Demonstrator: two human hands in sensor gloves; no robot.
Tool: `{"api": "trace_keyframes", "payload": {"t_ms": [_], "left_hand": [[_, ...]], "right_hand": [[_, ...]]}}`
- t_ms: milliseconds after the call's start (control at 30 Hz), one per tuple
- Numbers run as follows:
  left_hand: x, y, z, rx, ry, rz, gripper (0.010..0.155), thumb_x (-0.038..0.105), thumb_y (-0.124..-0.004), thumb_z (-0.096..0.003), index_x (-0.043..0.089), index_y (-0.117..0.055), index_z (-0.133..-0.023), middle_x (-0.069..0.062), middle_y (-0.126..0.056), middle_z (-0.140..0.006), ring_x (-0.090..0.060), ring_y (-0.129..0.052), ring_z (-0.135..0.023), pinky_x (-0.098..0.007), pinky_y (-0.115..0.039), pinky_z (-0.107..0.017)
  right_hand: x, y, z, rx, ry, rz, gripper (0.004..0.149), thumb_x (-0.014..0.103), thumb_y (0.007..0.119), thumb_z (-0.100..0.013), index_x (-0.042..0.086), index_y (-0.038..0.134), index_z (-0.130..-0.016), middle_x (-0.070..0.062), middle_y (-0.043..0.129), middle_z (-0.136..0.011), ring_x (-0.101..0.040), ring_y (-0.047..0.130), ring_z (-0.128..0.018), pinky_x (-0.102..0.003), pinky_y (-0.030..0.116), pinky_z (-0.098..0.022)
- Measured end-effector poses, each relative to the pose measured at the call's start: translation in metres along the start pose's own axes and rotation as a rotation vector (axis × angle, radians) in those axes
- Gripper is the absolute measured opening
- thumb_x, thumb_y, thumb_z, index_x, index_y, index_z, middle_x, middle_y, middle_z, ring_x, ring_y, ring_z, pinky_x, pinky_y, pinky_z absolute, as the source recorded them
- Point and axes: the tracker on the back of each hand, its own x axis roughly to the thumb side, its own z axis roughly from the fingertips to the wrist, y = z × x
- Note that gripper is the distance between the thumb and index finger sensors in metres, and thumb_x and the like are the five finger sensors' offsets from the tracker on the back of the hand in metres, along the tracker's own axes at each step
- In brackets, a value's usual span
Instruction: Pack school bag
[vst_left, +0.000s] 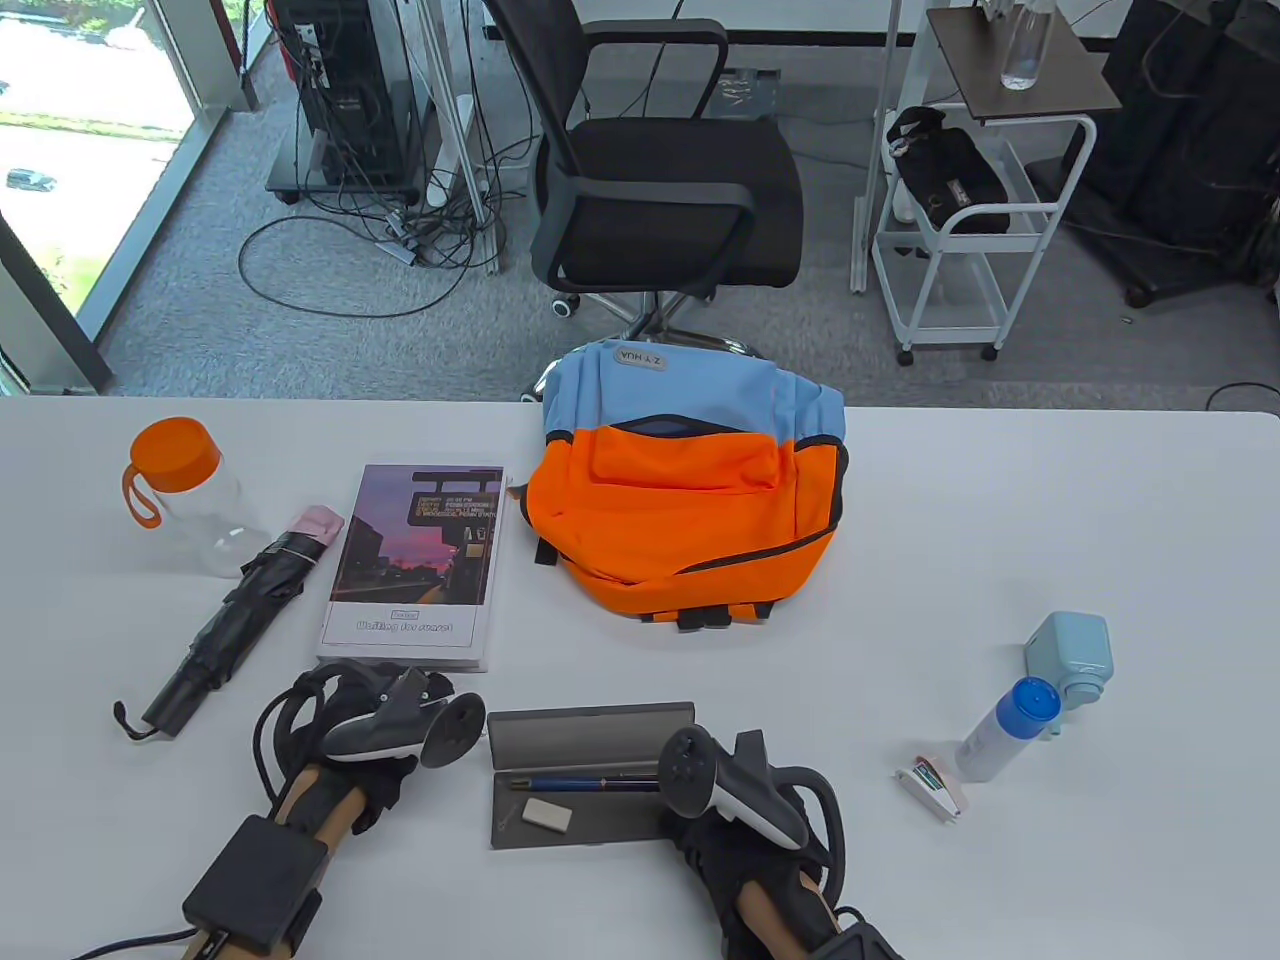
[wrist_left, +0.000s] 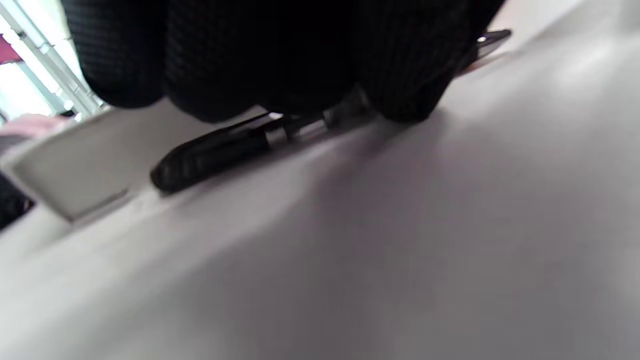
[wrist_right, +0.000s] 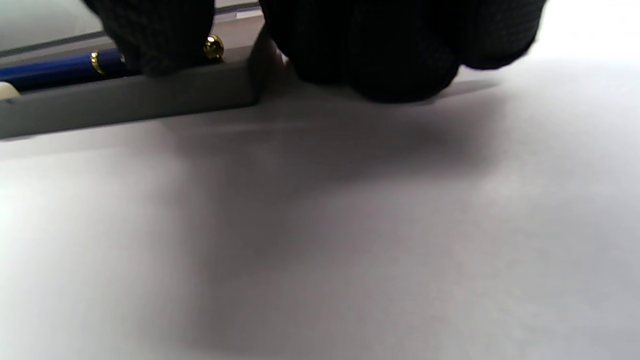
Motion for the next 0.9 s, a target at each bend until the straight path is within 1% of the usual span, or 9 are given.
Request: {"api": "trace_keyframes", "payload": {"t_ms": [67,167,300,400,500,567,667,767,900], "left_hand": [[0.004,0.001,0.000,-0.005,-0.036,-0.043,0.046,0.039,-0.085,-0.0456,0.011,-0.094,-0.081,-0.002,-0.099,-0.055,-0.015,-0.095,-0.038,-0.044,-0.090,-0.043],[0.003,-0.002,0.007,-0.016,-0.022,0.031,0.048,0.038,-0.085,-0.0464,0.005,-0.095,-0.080,-0.004,-0.097,-0.054,-0.016,-0.093,-0.038,-0.045,-0.090,-0.042],[-0.007,0.009,0.031,0.088,0.039,0.162,0.052,0.041,-0.085,-0.0457,0.003,-0.094,-0.081,-0.003,-0.096,-0.054,-0.016,-0.093,-0.038,-0.045,-0.090,-0.042],[-0.013,0.041,0.059,0.250,0.049,0.305,0.052,0.040,-0.085,-0.0462,0.003,-0.092,-0.082,-0.004,-0.095,-0.055,-0.016,-0.093,-0.039,-0.045,-0.089,-0.044],[-0.005,0.074,0.079,0.401,-0.072,0.454,0.052,0.039,-0.084,-0.0467,0.005,-0.091,-0.085,-0.003,-0.095,-0.059,-0.017,-0.093,-0.043,-0.046,-0.088,-0.046],[0.011,0.086,0.082,0.391,-0.200,0.567,0.051,0.037,-0.083,-0.0477,0.006,-0.089,-0.088,-0.004,-0.094,-0.063,-0.018,-0.093,-0.047,-0.047,-0.086,-0.049],[0.039,0.095,0.074,0.412,-0.309,0.623,0.051,0.037,-0.083,-0.0469,0.010,-0.088,-0.089,-0.002,-0.095,-0.066,-0.018,-0.094,-0.050,-0.046,-0.087,-0.051],[0.059,0.090,0.061,0.382,-0.341,0.686,0.050,0.036,-0.083,-0.0462,0.012,-0.088,-0.089,-0.002,-0.095,-0.067,-0.019,-0.095,-0.050,-0.047,-0.087,-0.050],[0.076,0.076,0.050,0.401,-0.330,0.650,0.050,0.036,-0.084,-0.0449,0.014,-0.089,-0.089,-0.001,-0.096,-0.068,-0.019,-0.097,-0.050,-0.046,-0.088,-0.050]], "right_hand": [[0.000,0.000,0.000,0.001,-0.002,0.002,0.069,0.047,0.072,-0.043,0.006,0.055,-0.096,-0.017,0.076,-0.076,-0.033,0.086,-0.055,-0.052,0.074,-0.048],[0.000,0.000,0.000,0.001,-0.002,0.000,0.069,0.047,0.072,-0.043,0.006,0.055,-0.096,-0.017,0.076,-0.076,-0.033,0.086,-0.055,-0.053,0.074,-0.048],[0.000,0.000,0.000,-0.001,-0.002,0.000,0.069,0.047,0.071,-0.043,0.006,0.055,-0.096,-0.017,0.076,-0.076,-0.033,0.085,-0.055,-0.053,0.074,-0.048],[0.000,0.000,-0.001,-0.001,-0.004,-0.001,0.069,0.047,0.072,-0.043,0.006,0.055,-0.096,-0.017,0.076,-0.076,-0.033,0.085,-0.055,-0.053,0.074,-0.048],[0.001,0.000,-0.001,-0.003,-0.005,0.000,0.069,0.047,0.071,-0.043,0.005,0.056,-0.096,-0.018,0.076,-0.076,-0.034,0.085,-0.055,-0.053,0.074,-0.048],[0.001,0.000,-0.001,-0.006,-0.005,0.000,0.069,0.047,0.071,-0.043,0.005,0.056,-0.096,-0.018,0.076,-0.076,-0.034,0.085,-0.055,-0.053,0.074,-0.048],[0.001,0.001,0.000,-0.012,-0.007,0.003,0.069,0.047,0.071,-0.043,0.005,0.055,-0.096,-0.017,0.076,-0.076,-0.033,0.085,-0.055,-0.053,0.074,-0.048],[0.001,0.001,0.000,-0.014,-0.009,0.004,0.069,0.047,0.071,-0.043,0.006,0.055,-0.096,-0.017,0.076,-0.076,-0.033,0.085,-0.055,-0.053,0.074,-0.048],[0.001,0.001,0.000,-0.015,-0.013,0.008,0.069,0.047,0.070,-0.044,0.005,0.055,-0.096,-0.018,0.076,-0.076,-0.033,0.085,-0.055,-0.053,0.074,-0.048]]}}
